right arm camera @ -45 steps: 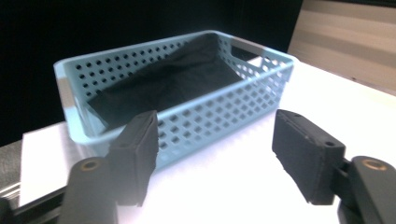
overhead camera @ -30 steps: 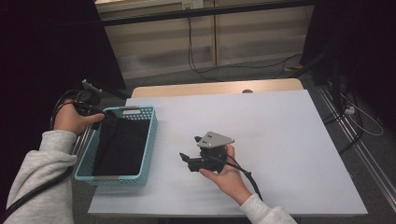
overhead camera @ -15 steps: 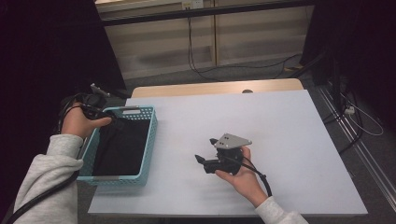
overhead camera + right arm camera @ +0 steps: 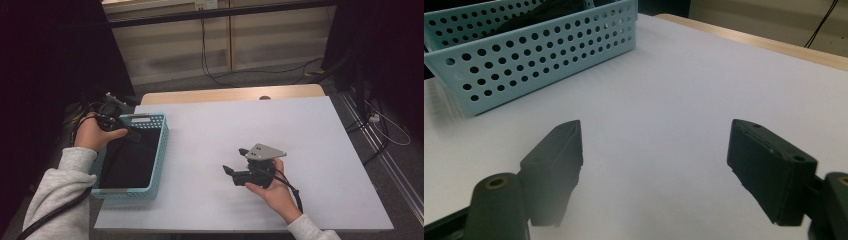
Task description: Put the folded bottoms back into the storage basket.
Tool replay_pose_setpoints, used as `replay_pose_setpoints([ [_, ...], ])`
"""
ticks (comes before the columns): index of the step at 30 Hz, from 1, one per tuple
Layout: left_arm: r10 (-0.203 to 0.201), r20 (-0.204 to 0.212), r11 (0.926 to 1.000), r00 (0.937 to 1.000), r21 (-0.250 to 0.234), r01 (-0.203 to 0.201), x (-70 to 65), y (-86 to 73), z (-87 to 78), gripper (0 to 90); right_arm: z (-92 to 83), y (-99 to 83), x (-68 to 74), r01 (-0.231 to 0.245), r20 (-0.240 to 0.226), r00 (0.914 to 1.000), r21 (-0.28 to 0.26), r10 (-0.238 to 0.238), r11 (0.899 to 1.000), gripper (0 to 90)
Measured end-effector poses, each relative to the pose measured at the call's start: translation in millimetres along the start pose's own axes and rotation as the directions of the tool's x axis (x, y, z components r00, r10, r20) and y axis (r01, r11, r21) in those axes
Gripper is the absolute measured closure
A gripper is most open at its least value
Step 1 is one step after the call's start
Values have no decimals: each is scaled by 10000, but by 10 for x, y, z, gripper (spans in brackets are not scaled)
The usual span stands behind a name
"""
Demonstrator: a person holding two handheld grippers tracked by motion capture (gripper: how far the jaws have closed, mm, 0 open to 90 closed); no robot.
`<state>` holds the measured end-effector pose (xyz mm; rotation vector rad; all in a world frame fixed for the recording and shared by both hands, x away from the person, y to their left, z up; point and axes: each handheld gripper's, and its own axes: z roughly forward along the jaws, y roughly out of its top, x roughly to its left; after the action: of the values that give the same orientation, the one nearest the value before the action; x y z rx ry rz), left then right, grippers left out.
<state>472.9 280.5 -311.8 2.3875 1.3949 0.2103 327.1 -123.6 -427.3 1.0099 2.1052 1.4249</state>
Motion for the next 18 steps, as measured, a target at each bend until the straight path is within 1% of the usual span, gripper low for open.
replay_pose_setpoints([
  [2, 134, 27, 9999, 9999, -13, -134, -38, 3, 6, 219, -32, -21, -22, -22, 75, 10000, 7, 22, 10000, 218],
  [3, 121, 85, 9999, 9999, -60, -120, -62, 1, 11, 218, -48, -32, -32, -46, 93, 9999, 13, 46, 10000, 218],
  [5, 257, 189, 9997, 9995, -25, -257, -109, -1, 23, 215, -84, -54, -52, -96, 122, 9999, -23, 96, 10000, 218],
  [6, 355, 173, 9994, 9992, -34, -354, -131, -3, 32, 214, -100, -66, -62, -143, 145, 9998, -44, 143, 9999, 218],
  [7, 366, 226, 9993, 9991, -43, -366, -160, -6, 41, 214, -118, -78, -74, -177, 187, 9997, -48, 178, 9998, 218],
  [8, 530, 252, 9986, 9983, -54, -528, -181, -10, 49, 214, -133, -91, -85, -209, 201, 9996, -44, 210, 9998, 218],
  [9, 488, 312, 9988, 9983, -61, -486, -211, -17, 61, 213, -149, -102, -96, -223, 239, 9995, -23, 223, 9997, 218],
  [11, 571, 448, 9984, 9974, -2, -572, -252, -31, 81, 210, -181, -120, -112, -238, 293, 9993, -1, 238, 9997, 218],
  [13, 732, 449, 9973, 9963, -14, -732, -287, -44, 96, 208, -210, -132, -128, -262, 303, 9992, -5, 262, 9997, 218],
  [14, 697, 523, 9976, 9962, -17, -698, -309, -52, 105, 208, -222, -137, -136, -270, 323, 9991, -24, 271, 9996, 218],
  [15, 805, 520, 9967, 9954, 1, -806, -325, -57, 111, 207, -233, -141, -142, -302, 337, 9990, -47, 303, 9995, 218],
  [16, 821, 535, 9966, 9952, -31, -820, -345, -63, 117, 207, -245, -144, -150, -321, 346, 9989, -61, 323, 9995, 218],
  [17, 959, 581, 9954, 9937, -16, -960, -356, -64, 121, 206, -255, -147, -158, -345, 355, 9988, -69, 348, 9994, 218],
  [18, 897, 605, 9960, 9941, -52, -895, -379, -70, 129, 206, -262, -149, -163, -370, 362, 9986, -85, 373, 9993, 218],
])
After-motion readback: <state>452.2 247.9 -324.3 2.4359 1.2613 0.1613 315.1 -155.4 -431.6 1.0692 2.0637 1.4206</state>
